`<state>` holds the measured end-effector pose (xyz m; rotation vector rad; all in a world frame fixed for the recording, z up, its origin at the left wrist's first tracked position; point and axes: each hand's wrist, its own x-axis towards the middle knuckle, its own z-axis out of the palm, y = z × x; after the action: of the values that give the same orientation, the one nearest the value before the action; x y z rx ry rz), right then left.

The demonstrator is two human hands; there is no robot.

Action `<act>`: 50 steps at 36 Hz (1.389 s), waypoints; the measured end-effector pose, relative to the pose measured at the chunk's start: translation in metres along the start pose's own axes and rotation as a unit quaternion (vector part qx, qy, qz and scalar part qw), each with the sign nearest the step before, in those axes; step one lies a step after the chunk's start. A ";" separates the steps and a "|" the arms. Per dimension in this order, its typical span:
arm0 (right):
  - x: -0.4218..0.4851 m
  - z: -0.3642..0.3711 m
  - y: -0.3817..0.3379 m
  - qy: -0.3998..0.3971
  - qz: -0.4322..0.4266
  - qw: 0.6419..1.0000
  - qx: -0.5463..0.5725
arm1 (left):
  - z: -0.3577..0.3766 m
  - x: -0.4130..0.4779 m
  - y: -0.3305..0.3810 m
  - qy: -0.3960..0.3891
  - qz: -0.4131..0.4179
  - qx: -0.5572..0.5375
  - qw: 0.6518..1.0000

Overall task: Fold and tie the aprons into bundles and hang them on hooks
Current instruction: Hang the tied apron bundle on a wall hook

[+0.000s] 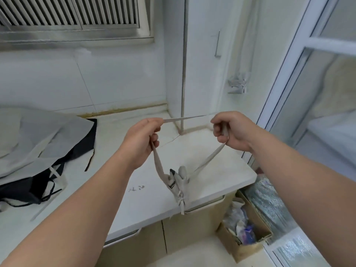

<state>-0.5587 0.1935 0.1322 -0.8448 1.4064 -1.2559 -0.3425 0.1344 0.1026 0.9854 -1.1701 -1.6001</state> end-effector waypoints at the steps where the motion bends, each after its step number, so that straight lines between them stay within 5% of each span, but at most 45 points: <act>1: 0.000 -0.010 -0.004 0.008 -0.008 1.000 0.022 | 0.012 0.003 0.001 -0.010 0.007 0.009 1.000; 5: 0.005 -0.046 -0.022 0.067 -0.060 0.992 0.084 | 0.063 0.015 0.005 -0.033 0.033 0.033 0.998; 14: 0.033 -0.150 -0.076 0.173 -0.132 0.973 -0.081 | 0.206 0.057 0.026 -0.023 0.128 0.044 0.991; 28: 0.107 -0.274 -0.217 0.039 -0.174 0.983 -0.042 | 0.359 0.147 0.105 0.035 0.268 0.136 0.953; 42: 0.185 -0.329 -0.307 0.131 -0.336 0.932 0.012 | 0.441 0.253 0.179 -0.031 0.301 0.163 0.939; 50: 0.240 -0.329 -0.344 0.223 -0.293 0.929 -0.046 | 0.475 0.298 0.200 -0.052 0.295 0.208 0.931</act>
<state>-0.9744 -0.0223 0.3877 -1.1446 1.6378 -1.9433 -0.8313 -0.0594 0.3808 0.7033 -1.7307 -0.9489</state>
